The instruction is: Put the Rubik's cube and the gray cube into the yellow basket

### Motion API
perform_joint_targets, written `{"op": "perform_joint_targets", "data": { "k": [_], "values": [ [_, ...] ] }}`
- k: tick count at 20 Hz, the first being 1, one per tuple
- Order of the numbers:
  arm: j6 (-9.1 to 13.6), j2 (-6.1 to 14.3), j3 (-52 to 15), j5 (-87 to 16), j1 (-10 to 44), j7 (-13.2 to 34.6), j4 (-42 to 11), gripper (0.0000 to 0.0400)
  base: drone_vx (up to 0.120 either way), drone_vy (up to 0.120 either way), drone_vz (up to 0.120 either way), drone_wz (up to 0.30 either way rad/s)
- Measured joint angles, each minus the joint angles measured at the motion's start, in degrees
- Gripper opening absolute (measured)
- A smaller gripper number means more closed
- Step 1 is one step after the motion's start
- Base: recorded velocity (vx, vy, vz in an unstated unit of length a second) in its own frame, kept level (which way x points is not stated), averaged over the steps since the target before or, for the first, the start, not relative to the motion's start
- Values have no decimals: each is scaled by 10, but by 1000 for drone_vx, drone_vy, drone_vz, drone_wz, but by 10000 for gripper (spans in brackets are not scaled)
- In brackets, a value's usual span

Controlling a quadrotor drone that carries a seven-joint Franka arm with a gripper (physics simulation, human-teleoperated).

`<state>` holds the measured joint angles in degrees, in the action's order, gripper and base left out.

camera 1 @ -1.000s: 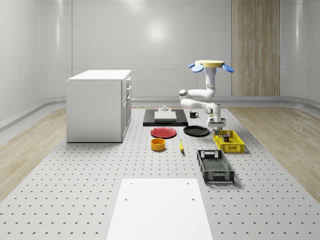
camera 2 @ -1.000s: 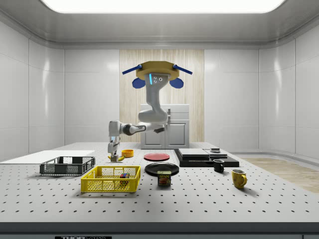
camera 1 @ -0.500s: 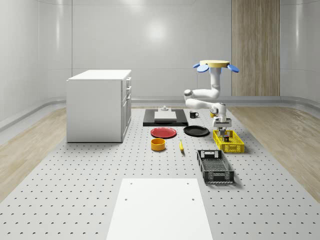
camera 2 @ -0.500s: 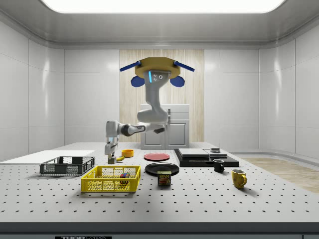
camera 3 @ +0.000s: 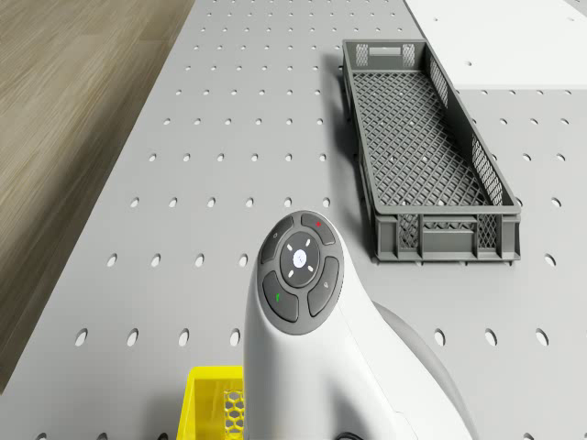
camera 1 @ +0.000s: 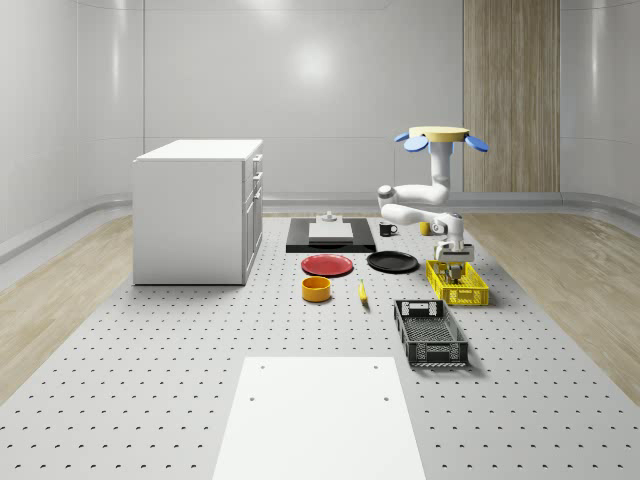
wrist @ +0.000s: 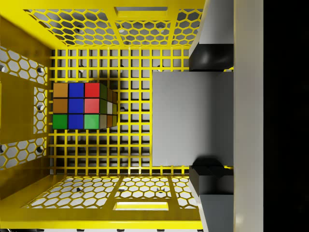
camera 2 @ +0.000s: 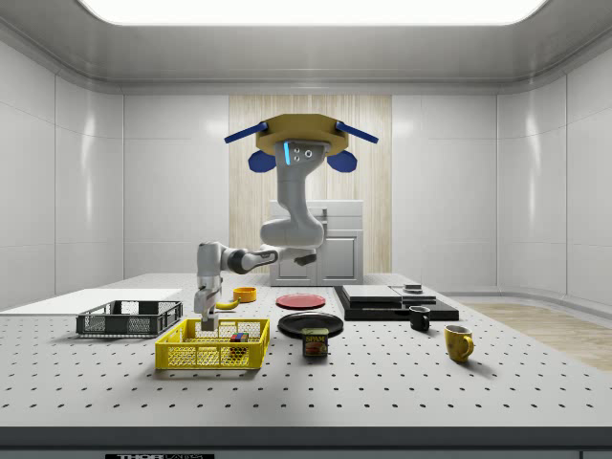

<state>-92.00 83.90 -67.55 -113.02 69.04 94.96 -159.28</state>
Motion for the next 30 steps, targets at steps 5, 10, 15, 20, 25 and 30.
{"op": "perform_joint_targets", "data": {
  "k": [5,10,15,20,25,30],
  "values": [
    [-3,1,4,-4,1,0,2,250,0,72,-64,0],
    [-17,1,33,-30,7,-1,14,250,0,0,0,0],
    [-31,-2,62,-57,13,-2,28,250,0,0,0,0],
    [-37,-6,77,-72,16,-3,36,301,0,0,0,0],
    [-27,-7,63,-60,11,-4,28,372,0,0,0,0],
    [-14,-6,40,-39,5,-3,16,392,0,0,0,0]
  ]
}}
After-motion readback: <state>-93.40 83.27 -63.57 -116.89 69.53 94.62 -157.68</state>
